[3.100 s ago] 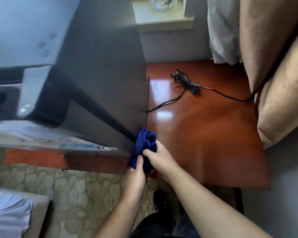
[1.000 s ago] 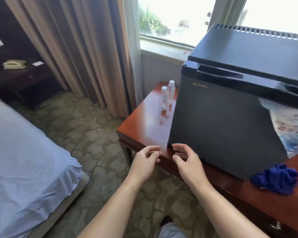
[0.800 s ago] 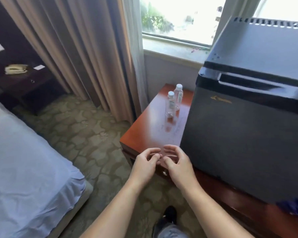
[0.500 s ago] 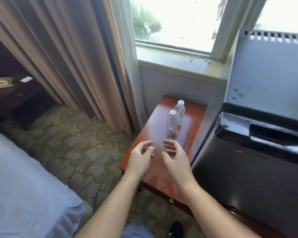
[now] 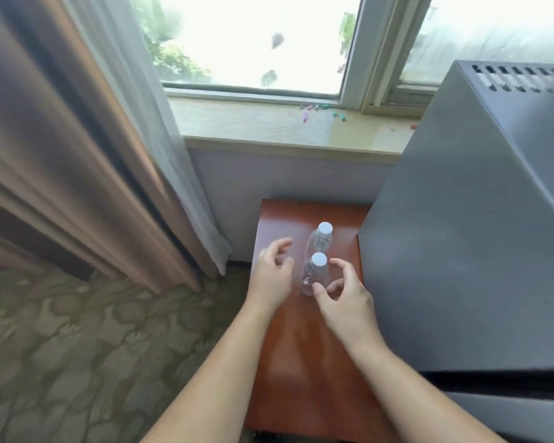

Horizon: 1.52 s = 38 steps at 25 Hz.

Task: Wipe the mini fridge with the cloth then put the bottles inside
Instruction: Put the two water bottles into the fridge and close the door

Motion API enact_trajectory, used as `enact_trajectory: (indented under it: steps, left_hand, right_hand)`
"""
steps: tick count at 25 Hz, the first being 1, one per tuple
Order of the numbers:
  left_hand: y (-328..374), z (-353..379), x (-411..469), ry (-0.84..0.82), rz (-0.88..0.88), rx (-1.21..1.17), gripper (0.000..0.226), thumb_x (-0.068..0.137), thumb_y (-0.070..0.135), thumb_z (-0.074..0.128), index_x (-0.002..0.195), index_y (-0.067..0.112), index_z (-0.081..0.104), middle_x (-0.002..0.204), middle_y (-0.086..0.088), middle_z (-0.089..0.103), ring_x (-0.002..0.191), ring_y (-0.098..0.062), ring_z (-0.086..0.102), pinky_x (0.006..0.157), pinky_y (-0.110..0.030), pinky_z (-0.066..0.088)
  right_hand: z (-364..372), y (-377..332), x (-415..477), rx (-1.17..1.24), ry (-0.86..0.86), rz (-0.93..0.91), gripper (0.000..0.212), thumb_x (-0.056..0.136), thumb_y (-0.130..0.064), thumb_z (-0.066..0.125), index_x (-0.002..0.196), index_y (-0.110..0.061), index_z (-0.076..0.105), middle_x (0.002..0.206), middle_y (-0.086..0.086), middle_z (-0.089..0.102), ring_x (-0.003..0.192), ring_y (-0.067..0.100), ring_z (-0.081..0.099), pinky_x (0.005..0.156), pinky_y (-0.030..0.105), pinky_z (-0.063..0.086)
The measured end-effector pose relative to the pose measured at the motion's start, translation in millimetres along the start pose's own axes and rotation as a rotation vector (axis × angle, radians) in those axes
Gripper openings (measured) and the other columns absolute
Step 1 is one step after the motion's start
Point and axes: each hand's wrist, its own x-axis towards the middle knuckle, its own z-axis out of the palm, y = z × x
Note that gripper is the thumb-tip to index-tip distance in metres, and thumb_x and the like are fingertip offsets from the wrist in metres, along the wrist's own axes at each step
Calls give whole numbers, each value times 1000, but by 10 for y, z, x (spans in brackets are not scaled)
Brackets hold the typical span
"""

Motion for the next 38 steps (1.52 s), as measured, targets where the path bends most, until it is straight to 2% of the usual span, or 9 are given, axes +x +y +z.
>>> enact_trajectory:
  steps: [5,9,13,17,21,25,30,34,38]
  left_hand:
    - [425,182,907,-363,230,280,60,93,2,53,144,33,53,152,-2,43,139,-20,41,120,-34,27]
    - [278,345,1187,-561,368,525,48,95,9,58,135,35,63,153,3,47,136,-24,44,118,-35,30]
    - [58,325,1167,-478,409,434,51,89,6,56,124,41,67,132,13,63,118,-20,55,102,-40,48]
    - [-30,298,1008,-311,513,585,45,89,16,60,122,45,63,127,18,63,105,-20,54,89,-40,52]
    - [-63,227,722,-265,541,545,40,87,24,69,124,39,67,119,13,67,104,-19,56,89,-40,51]
    - [48,221,175,-239,602,468,40,88,32,69,127,41,65,114,12,65,105,-16,53,89,-30,48]
    - [277,293,-638,-255,634,408,38,92,38,65,129,42,63,112,15,62,109,-12,51,90,-28,45]
    - [543,267,-1239,-171,661,391,37,92,38,64,129,44,63,113,17,60,110,-11,51,90,-27,43]
    - [583,251,-1747,-78,659,399,35,96,33,62,130,42,64,116,14,61,110,-12,48,91,-27,42]
  right_hand:
    - [46,-166,418,-376,-81,18,69,86,-57,60,146,-51,28,98,-11,62,100,19,63,81,40,55]
    - [24,-94,604,-531,-131,58,66,87,-60,58,146,-50,30,111,-6,65,109,24,64,87,41,56]
    - [182,-64,609,-556,-160,36,46,89,-56,59,129,-44,43,107,-5,65,103,26,67,82,41,57]
    - [276,-34,483,-618,-115,-26,26,96,-46,54,114,-30,42,109,-3,67,97,31,69,73,42,55]
    - [-7,-1,123,-691,-18,-66,26,98,-52,45,107,-28,40,105,-4,69,92,32,70,64,39,42]
    - [-644,10,-354,-871,23,-133,33,100,-57,40,112,-26,42,103,-4,71,93,32,72,62,38,40]
    - [-1170,-133,-870,-1203,-16,-388,42,99,-62,39,109,-21,42,90,-4,72,83,26,75,54,31,36]
    - [-1528,-262,-1111,-1217,-18,-519,33,102,-46,48,111,-15,43,99,6,72,91,31,74,56,34,37]
    - [-1553,-320,-1175,-1143,-20,-438,28,106,-30,47,121,-6,45,118,15,69,110,36,68,67,38,40]
